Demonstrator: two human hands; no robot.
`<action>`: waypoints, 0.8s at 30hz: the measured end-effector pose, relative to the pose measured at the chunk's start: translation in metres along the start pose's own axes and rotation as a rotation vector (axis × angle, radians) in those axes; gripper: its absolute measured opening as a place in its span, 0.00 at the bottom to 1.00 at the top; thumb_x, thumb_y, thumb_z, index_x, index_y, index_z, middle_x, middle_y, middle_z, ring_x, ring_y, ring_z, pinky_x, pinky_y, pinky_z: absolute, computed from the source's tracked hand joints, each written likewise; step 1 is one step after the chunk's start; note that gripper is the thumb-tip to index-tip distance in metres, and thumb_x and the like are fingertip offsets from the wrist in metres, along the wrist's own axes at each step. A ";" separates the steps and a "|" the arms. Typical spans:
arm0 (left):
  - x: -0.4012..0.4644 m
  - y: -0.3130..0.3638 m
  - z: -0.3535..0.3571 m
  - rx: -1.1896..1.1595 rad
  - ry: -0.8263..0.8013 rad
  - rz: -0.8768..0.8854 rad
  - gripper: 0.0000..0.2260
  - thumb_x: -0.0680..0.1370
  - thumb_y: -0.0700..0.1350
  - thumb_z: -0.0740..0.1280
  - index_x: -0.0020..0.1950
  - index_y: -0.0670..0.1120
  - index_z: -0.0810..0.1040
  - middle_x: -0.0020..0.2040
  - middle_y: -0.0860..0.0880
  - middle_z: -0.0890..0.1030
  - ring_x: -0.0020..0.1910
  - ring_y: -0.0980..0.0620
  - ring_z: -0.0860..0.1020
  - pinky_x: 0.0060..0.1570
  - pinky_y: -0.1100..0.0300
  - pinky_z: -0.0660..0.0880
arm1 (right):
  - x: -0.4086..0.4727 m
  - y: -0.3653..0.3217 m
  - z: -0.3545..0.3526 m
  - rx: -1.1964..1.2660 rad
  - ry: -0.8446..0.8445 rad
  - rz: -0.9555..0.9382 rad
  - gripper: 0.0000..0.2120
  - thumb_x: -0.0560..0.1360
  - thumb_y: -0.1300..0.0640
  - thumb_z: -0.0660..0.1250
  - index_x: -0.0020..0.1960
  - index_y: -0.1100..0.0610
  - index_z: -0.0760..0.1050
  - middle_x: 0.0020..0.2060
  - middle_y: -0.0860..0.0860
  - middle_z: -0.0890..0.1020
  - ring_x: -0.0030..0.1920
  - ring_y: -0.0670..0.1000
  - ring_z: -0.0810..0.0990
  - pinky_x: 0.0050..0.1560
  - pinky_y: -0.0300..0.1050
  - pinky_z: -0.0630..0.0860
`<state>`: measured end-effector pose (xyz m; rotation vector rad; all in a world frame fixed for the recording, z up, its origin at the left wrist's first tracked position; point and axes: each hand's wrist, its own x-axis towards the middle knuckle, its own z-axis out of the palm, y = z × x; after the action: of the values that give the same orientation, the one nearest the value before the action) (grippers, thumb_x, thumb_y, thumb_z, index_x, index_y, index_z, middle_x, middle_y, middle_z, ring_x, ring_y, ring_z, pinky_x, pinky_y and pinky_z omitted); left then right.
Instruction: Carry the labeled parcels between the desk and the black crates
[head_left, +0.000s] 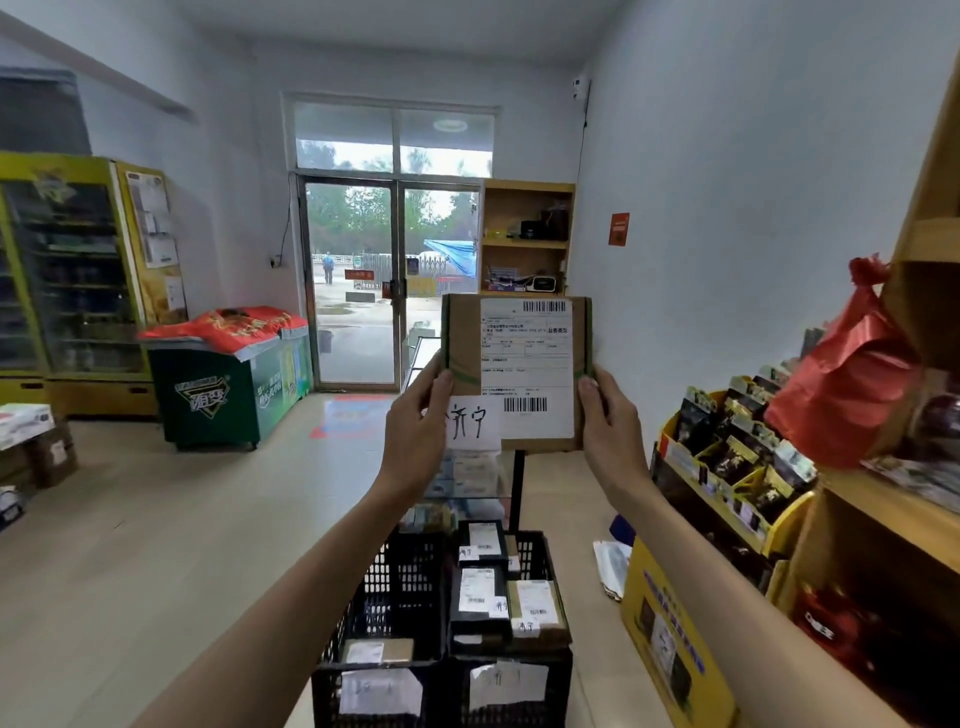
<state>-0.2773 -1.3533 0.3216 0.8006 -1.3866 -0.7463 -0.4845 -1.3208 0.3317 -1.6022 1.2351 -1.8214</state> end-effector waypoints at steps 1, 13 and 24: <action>0.009 -0.006 0.000 0.012 0.000 0.003 0.28 0.78 0.65 0.60 0.76 0.57 0.72 0.67 0.53 0.80 0.66 0.50 0.79 0.66 0.42 0.76 | 0.008 0.006 0.005 0.004 0.003 0.000 0.19 0.86 0.56 0.54 0.75 0.60 0.67 0.64 0.53 0.79 0.60 0.39 0.78 0.50 0.29 0.76; 0.089 -0.101 -0.004 0.016 -0.002 -0.041 0.29 0.78 0.65 0.60 0.76 0.55 0.71 0.70 0.52 0.78 0.68 0.49 0.77 0.67 0.42 0.75 | 0.074 0.090 0.052 -0.048 0.037 0.054 0.20 0.85 0.53 0.55 0.74 0.59 0.69 0.64 0.52 0.80 0.64 0.48 0.78 0.59 0.38 0.78; 0.164 -0.171 0.028 0.055 -0.013 -0.092 0.15 0.87 0.47 0.58 0.72 0.54 0.74 0.57 0.57 0.83 0.52 0.61 0.83 0.47 0.64 0.80 | 0.156 0.183 0.066 -0.004 0.011 0.126 0.30 0.79 0.37 0.58 0.73 0.55 0.70 0.64 0.50 0.80 0.65 0.49 0.77 0.65 0.56 0.76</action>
<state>-0.2951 -1.5844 0.2671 0.9093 -1.3949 -0.7885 -0.5049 -1.5607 0.2663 -1.4831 1.3145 -1.7530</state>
